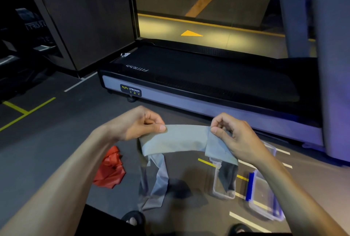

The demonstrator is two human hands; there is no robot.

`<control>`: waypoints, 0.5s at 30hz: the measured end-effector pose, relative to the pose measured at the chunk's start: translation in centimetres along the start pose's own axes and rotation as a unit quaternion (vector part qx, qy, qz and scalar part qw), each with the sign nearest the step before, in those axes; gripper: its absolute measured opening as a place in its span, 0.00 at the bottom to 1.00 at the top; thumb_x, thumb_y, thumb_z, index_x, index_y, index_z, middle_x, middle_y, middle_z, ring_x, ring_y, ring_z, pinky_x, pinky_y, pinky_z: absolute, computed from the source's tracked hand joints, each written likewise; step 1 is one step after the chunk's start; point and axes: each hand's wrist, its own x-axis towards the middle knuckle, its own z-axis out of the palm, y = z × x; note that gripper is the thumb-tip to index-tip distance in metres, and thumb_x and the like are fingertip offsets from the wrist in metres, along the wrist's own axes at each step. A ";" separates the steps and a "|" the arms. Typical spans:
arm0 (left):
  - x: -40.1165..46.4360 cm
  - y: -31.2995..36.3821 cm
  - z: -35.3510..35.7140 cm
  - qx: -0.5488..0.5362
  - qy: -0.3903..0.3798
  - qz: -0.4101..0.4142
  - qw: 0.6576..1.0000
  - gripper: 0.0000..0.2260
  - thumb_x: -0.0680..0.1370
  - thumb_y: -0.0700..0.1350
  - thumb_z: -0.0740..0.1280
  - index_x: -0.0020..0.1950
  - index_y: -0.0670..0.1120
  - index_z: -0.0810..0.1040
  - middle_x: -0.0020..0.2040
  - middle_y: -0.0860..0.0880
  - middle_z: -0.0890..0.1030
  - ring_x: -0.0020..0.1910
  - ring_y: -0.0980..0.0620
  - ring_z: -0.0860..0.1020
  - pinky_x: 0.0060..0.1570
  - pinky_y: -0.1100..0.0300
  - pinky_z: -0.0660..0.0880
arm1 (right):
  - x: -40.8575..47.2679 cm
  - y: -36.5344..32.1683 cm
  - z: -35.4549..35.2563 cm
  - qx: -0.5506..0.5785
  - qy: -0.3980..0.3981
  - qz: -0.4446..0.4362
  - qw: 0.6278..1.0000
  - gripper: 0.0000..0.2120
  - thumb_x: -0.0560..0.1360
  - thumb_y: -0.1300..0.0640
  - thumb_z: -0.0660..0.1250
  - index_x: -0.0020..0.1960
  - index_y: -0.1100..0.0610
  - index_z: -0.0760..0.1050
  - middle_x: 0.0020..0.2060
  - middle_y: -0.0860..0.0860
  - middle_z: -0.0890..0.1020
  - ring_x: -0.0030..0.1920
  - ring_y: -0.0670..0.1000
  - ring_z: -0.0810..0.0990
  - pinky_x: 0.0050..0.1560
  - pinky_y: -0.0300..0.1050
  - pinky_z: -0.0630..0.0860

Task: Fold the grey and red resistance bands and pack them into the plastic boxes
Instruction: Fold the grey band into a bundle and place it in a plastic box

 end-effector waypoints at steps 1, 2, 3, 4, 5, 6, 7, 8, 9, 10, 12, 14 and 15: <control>0.0 0.2 0.1 0.001 -0.004 0.000 1.000 0.08 0.78 0.49 0.72 0.47 0.44 0.85 0.44 0.45 0.86 0.42 0.56 0.80 0.47 0.60 0.75 | 0.0 0.0 0.0 0.001 -0.001 0.000 1.000 0.04 0.81 0.56 0.68 0.49 0.49 0.75 0.41 0.45 0.80 0.44 0.49 0.78 0.44 0.44 0.73; 0.0 0.3 0.1 0.001 -0.009 0.000 1.000 0.08 0.78 0.48 0.71 0.47 0.44 0.85 0.43 0.46 0.86 0.42 0.57 0.79 0.46 0.61 0.75 | 0.0 0.1 0.0 0.002 -0.002 -0.001 1.000 0.04 0.81 0.56 0.68 0.49 0.49 0.75 0.41 0.45 0.80 0.44 0.50 0.79 0.44 0.45 0.74; 0.0 0.4 0.2 0.001 -0.013 0.000 1.000 0.08 0.79 0.47 0.70 0.48 0.43 0.84 0.43 0.45 0.86 0.42 0.56 0.79 0.45 0.61 0.75 | -0.1 0.1 0.0 0.004 -0.003 -0.002 1.000 0.04 0.81 0.56 0.68 0.49 0.49 0.75 0.41 0.46 0.80 0.44 0.50 0.79 0.44 0.46 0.74; 0.0 0.4 0.2 0.002 -0.019 -0.002 1.000 0.08 0.80 0.47 0.70 0.49 0.43 0.84 0.44 0.43 0.86 0.42 0.55 0.79 0.45 0.58 0.74 | -0.1 0.2 0.0 0.005 -0.004 -0.003 1.000 0.04 0.81 0.56 0.68 0.49 0.49 0.75 0.41 0.46 0.80 0.44 0.50 0.79 0.44 0.47 0.74; 0.0 0.4 0.2 0.004 -0.026 -0.005 1.000 0.07 0.80 0.47 0.70 0.49 0.43 0.83 0.45 0.41 0.85 0.42 0.53 0.79 0.45 0.56 0.73 | -0.2 0.2 0.0 0.005 -0.004 -0.004 1.000 0.04 0.81 0.56 0.68 0.49 0.49 0.75 0.41 0.46 0.80 0.44 0.50 0.79 0.44 0.48 0.75; 0.0 0.4 0.2 0.008 -0.031 -0.007 0.999 0.07 0.81 0.47 0.69 0.49 0.44 0.83 0.46 0.39 0.85 0.41 0.52 0.78 0.45 0.55 0.73 | -0.2 0.3 0.0 0.003 -0.005 -0.005 1.000 0.04 0.81 0.56 0.68 0.49 0.49 0.75 0.42 0.46 0.80 0.44 0.50 0.79 0.44 0.49 0.75; -0.1 0.4 0.2 0.016 -0.033 -0.008 0.999 0.07 0.81 0.47 0.69 0.49 0.45 0.83 0.46 0.39 0.85 0.41 0.52 0.78 0.45 0.54 0.72 | -0.3 0.3 0.0 0.003 -0.007 -0.004 1.000 0.04 0.81 0.56 0.68 0.49 0.49 0.75 0.42 0.46 0.80 0.44 0.50 0.79 0.45 0.50 0.75; -0.1 0.5 0.1 0.026 -0.032 -0.008 0.999 0.07 0.81 0.48 0.69 0.49 0.46 0.83 0.45 0.40 0.85 0.41 0.52 0.78 0.44 0.54 0.72 | -0.3 0.3 0.0 0.005 -0.008 -0.002 1.000 0.04 0.81 0.56 0.68 0.49 0.49 0.75 0.42 0.46 0.80 0.45 0.50 0.79 0.45 0.51 0.75; -0.1 0.5 0.1 0.036 -0.030 -0.007 0.999 0.07 0.81 0.48 0.69 0.48 0.46 0.83 0.45 0.42 0.85 0.40 0.53 0.78 0.44 0.55 0.73 | -0.3 0.3 0.0 0.007 -0.009 -0.001 1.000 0.04 0.81 0.56 0.68 0.49 0.49 0.75 0.42 0.45 0.80 0.45 0.50 0.79 0.45 0.51 0.76; -0.1 0.6 0.1 0.047 -0.027 -0.006 0.998 0.07 0.81 0.48 0.69 0.48 0.47 0.83 0.44 0.43 0.85 0.40 0.55 0.78 0.44 0.56 0.73 | -0.3 0.3 0.0 0.008 -0.009 -0.002 1.000 0.04 0.81 0.56 0.68 0.49 0.48 0.75 0.42 0.45 0.80 0.45 0.50 0.80 0.46 0.50 0.76; 0.1 0.8 0.2 0.063 -0.020 -0.003 0.998 0.07 0.81 0.48 0.69 0.47 0.47 0.83 0.43 0.45 0.85 0.39 0.56 0.78 0.43 0.58 0.73 | -0.4 0.3 0.0 0.010 -0.010 -0.003 1.000 0.04 0.81 0.57 0.68 0.49 0.49 0.75 0.42 0.45 0.80 0.45 0.50 0.80 0.46 0.50 0.76; 0.0 1.0 0.3 0.024 -0.020 0.001 0.999 0.07 0.81 0.49 0.69 0.47 0.47 0.83 0.40 0.46 0.84 0.39 0.54 0.77 0.42 0.57 0.72 | -0.4 0.4 0.0 0.014 -0.013 -0.003 1.000 0.04 0.81 0.57 0.68 0.49 0.49 0.75 0.42 0.45 0.80 0.45 0.50 0.80 0.46 0.50 0.76; 0.0 1.1 0.3 -0.013 -0.022 0.004 1.000 0.07 0.81 0.49 0.69 0.47 0.47 0.82 0.41 0.46 0.84 0.40 0.52 0.76 0.43 0.56 0.71 | -0.4 0.5 0.0 0.020 -0.013 -0.002 1.000 0.04 0.81 0.58 0.68 0.49 0.50 0.75 0.42 0.46 0.80 0.45 0.51 0.80 0.46 0.50 0.76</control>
